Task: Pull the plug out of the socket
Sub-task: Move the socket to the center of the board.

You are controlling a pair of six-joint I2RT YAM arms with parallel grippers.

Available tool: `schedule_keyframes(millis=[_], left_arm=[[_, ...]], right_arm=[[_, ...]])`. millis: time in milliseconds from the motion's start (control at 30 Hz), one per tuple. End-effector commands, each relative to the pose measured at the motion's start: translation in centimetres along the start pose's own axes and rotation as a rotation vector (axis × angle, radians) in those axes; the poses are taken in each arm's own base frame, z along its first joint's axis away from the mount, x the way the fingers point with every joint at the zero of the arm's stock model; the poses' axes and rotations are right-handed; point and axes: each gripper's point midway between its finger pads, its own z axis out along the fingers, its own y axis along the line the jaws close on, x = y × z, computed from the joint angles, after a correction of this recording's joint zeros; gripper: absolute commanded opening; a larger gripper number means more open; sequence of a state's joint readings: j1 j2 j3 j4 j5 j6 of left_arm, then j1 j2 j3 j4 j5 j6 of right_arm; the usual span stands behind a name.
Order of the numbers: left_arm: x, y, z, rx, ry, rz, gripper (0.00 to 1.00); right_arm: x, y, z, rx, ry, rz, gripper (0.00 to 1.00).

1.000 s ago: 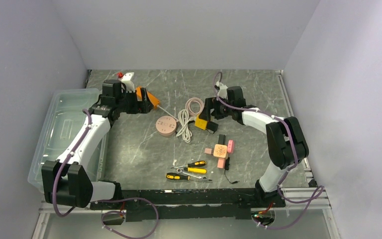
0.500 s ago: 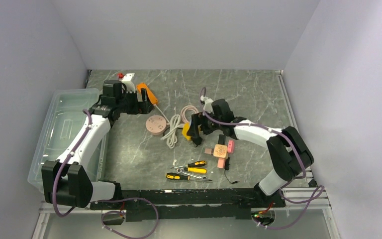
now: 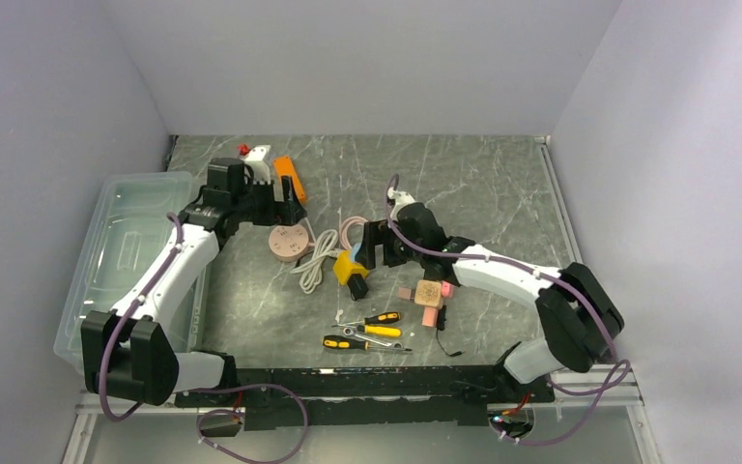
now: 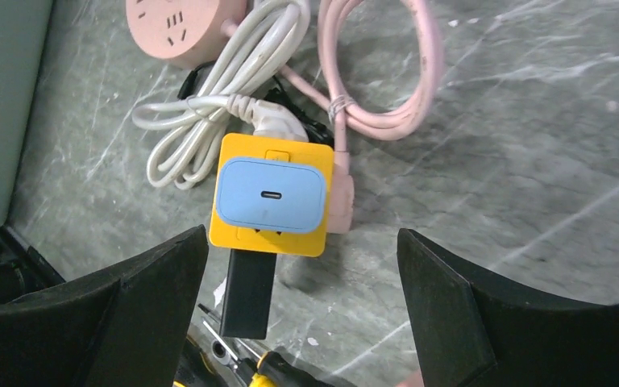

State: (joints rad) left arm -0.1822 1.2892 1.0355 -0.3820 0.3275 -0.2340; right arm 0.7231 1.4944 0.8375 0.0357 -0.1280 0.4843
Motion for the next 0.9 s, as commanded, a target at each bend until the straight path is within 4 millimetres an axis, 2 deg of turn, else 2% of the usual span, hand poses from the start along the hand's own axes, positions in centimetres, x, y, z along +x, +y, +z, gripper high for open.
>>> schedule_keyframes(millis=[0, 133, 233, 367, 533, 600, 700, 867], left_arm=[[-0.3, -2.0, -0.6, 0.052, -0.021, 0.020, 0.95], [0.6, -3.4, -0.1, 0.100, 0.008, 0.015, 0.95], [1.3, -4.2, 0.5, 0.139, 0.041, -0.001, 0.95], [1.6, -4.5, 1.0, 0.153, 0.060, -0.018, 0.95], [1.5, -4.3, 0.7, 0.141, 0.049, -0.011, 0.95], [1.4, -4.3, 0.7, 0.138, 0.048, -0.009, 0.95], [1.4, -4.3, 0.7, 0.135, 0.054, -0.010, 0.95], [1.5, -4.5, 0.7, 0.143, 0.058, -0.010, 0.95]], right_arm=[[-3.9, 0.6, -2.4, 0.048, -0.109, 0.013, 0.90], [-4.4, 0.4, -3.4, 0.085, -0.127, 0.095, 0.88], [-4.5, 0.3, -3.4, 0.108, -0.127, 0.163, 0.86], [-4.5, 1.2, -2.6, 0.071, -0.132, 0.224, 0.83], [-4.5, 1.9, -1.3, 0.065, -0.106, 0.220, 0.81], [-4.5, 2.3, -1.0, 0.063, -0.097, 0.208, 0.74], [-4.4, 2.9, -0.5, 0.065, -0.085, 0.196, 0.71], [-4.3, 2.5, 0.1, 0.144, -0.097, 0.187, 0.71]])
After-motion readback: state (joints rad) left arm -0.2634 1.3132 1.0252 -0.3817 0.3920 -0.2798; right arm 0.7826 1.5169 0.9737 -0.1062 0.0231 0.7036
